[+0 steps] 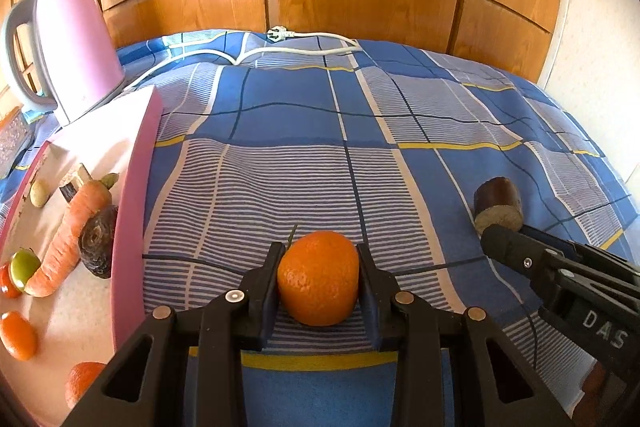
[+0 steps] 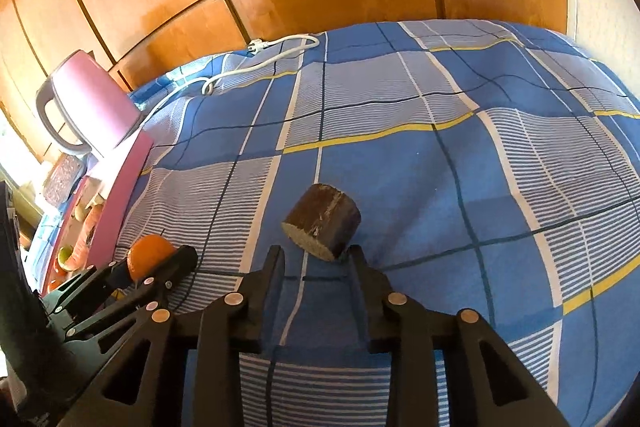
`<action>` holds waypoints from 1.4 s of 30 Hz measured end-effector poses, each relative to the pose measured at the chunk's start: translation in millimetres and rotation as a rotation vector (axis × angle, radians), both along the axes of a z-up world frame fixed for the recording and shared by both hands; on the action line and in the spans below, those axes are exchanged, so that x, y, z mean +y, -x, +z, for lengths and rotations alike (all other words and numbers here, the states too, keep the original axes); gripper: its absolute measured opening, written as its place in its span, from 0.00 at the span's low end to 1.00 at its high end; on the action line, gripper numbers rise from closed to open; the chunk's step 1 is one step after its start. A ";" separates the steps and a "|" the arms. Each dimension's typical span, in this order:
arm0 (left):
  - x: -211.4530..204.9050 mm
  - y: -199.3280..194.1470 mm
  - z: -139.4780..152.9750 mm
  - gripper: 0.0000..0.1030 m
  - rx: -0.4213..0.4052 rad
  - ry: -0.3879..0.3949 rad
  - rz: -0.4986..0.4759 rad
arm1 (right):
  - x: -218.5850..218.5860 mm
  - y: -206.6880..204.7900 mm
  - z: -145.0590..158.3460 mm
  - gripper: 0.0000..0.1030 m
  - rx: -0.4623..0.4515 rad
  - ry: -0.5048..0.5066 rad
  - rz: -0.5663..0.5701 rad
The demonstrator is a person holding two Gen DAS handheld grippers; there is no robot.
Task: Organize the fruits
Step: 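Lift the orange with the left tool while the right tool lifts the dark slice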
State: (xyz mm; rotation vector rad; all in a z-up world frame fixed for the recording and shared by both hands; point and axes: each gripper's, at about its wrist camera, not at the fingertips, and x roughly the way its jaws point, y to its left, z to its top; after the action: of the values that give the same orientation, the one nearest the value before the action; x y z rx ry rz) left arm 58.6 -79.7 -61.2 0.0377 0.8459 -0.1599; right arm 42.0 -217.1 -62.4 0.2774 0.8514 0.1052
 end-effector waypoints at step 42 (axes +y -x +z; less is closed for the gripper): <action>15.8 22.4 35.6 0.32 -0.066 0.013 0.024 | 26.9 2.1 0.4 0.42 0.002 0.153 0.013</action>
State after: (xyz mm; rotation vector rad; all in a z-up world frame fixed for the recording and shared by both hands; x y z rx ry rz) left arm 36.2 -63.9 -25.6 0.0204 0.7791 -0.1412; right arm 40.0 -190.1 -61.9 0.1288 0.8585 0.0515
